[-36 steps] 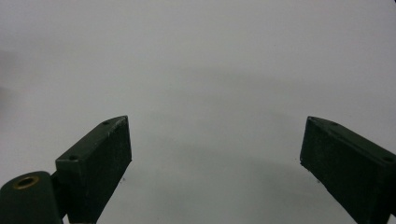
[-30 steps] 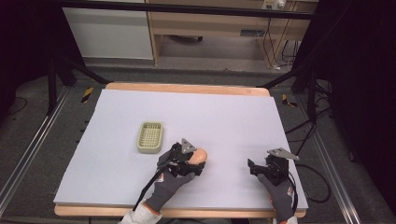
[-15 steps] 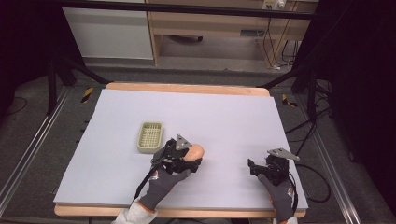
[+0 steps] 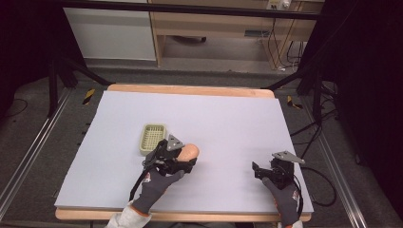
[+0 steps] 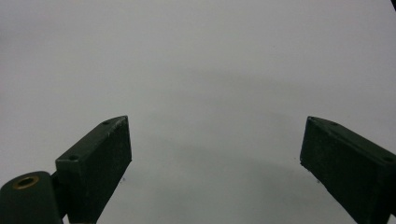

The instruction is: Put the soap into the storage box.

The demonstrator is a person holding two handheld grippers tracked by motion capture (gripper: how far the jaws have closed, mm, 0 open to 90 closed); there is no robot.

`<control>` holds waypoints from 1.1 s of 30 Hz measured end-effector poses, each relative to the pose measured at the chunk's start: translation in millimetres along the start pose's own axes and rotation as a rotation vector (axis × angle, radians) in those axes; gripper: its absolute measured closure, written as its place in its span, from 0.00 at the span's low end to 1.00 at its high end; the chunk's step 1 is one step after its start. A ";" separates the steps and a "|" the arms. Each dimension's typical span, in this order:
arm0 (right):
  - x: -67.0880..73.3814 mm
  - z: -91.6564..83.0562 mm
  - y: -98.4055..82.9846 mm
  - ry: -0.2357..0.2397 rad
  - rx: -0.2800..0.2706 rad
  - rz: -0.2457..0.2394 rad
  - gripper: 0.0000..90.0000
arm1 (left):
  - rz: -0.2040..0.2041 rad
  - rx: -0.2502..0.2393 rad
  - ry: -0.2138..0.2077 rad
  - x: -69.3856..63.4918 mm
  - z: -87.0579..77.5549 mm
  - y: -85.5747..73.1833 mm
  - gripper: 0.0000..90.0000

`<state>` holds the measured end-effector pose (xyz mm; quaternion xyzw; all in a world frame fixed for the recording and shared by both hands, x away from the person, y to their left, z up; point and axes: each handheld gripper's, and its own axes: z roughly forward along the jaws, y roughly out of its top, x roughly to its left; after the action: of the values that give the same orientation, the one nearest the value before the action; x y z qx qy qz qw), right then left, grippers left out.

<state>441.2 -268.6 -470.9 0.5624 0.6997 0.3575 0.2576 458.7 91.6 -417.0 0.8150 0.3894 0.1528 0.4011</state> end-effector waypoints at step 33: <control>1.4 -0.4 -0.3 -0.002 0.001 -0.007 0.10 | -0.084 -0.057 0.078 48.4 -25.3 3.1 0.36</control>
<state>440.4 -267.4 -470.8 0.5603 0.7017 0.3556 0.2592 477.6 140.6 -401.7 0.7794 0.4341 0.1784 0.4150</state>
